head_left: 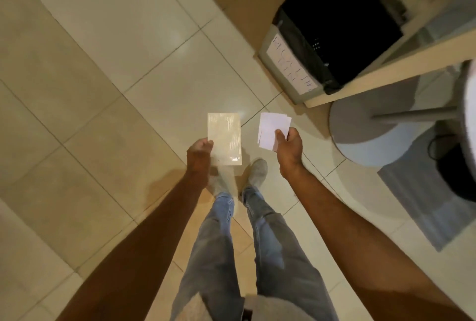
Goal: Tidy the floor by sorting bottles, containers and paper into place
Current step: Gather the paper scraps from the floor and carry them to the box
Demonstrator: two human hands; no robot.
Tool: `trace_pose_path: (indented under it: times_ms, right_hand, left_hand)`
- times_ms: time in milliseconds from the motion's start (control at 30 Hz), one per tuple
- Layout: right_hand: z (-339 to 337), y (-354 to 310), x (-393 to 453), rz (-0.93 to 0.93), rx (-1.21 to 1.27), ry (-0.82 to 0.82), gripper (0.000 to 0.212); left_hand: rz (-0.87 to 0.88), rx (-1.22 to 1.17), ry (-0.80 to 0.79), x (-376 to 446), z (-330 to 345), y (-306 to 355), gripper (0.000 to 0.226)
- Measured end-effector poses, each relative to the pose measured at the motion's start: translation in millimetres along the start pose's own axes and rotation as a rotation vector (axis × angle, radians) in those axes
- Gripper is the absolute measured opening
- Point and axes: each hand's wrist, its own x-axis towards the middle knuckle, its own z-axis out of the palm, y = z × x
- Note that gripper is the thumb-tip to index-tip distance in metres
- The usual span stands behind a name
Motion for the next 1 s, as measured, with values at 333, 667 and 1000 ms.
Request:
trace_pose_path:
  times_ms: [333,667,1000]
  right_hand:
    - [-130,-70,-113,-0.163,0.199,0.147,0.02]
    - [-323,-90,-122,-0.236,0.312,0.3,0.016]
    - [-507,-117,-84,-0.341,0.404,0.473,0.009]
  left_hand:
    - [0.042,-0.048,-0.114,-150,55,83,0.02]
    - [0.259,0.024,-0.311,-260,197,125,0.022]
    - [0.408,0.104,-0.442,-339,365,160,0.019]
